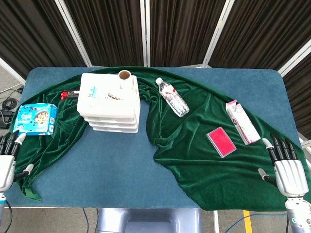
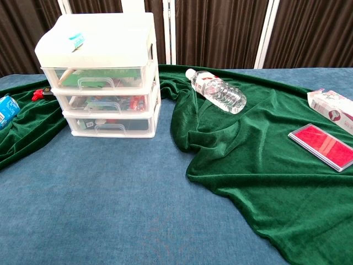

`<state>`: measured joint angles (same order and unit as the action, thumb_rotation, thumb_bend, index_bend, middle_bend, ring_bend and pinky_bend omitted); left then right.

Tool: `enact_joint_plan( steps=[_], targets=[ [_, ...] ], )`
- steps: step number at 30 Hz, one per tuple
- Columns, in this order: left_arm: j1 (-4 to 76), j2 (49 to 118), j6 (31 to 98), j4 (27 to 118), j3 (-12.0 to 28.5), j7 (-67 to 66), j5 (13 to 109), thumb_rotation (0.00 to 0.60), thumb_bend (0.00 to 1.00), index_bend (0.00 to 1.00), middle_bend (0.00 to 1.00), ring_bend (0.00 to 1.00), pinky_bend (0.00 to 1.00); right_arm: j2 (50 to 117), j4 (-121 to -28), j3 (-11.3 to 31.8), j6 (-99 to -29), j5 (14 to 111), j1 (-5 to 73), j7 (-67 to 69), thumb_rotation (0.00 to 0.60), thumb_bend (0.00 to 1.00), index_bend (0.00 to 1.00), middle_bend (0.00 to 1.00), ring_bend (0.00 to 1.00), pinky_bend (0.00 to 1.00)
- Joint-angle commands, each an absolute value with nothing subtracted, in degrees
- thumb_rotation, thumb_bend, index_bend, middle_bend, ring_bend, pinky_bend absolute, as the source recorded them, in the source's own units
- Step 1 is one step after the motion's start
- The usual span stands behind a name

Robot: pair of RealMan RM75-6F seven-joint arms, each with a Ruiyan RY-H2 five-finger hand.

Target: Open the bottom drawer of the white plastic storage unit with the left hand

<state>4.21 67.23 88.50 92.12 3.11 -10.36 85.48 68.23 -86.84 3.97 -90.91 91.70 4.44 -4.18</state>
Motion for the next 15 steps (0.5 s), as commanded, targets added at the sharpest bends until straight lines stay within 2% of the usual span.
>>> enact_joint_plan(
  steps=[1, 15],
  targets=[
    [4.14, 67.21, 88.39, 92.16, 3.16, -10.37, 85.18, 0.6, 0.19, 0.0, 0.0, 0.0, 0.0, 68.03, -87.11, 3.83, -90.53, 91.49, 4.47, -4.44, 0.6, 0.08, 0.1, 0.0, 0.0, 0.0],
    [4.47, 67.5, 87.42, 92.16, 3.22, -10.36, 84.84, 0.6, 0.19, 0.0, 0.0, 0.0, 0.0, 67.11, -88.06, 3.95, -89.7, 90.57, 4.5, -3.67, 0.6, 0.09, 0.1, 0.0, 0.0, 0.0]
  ],
)
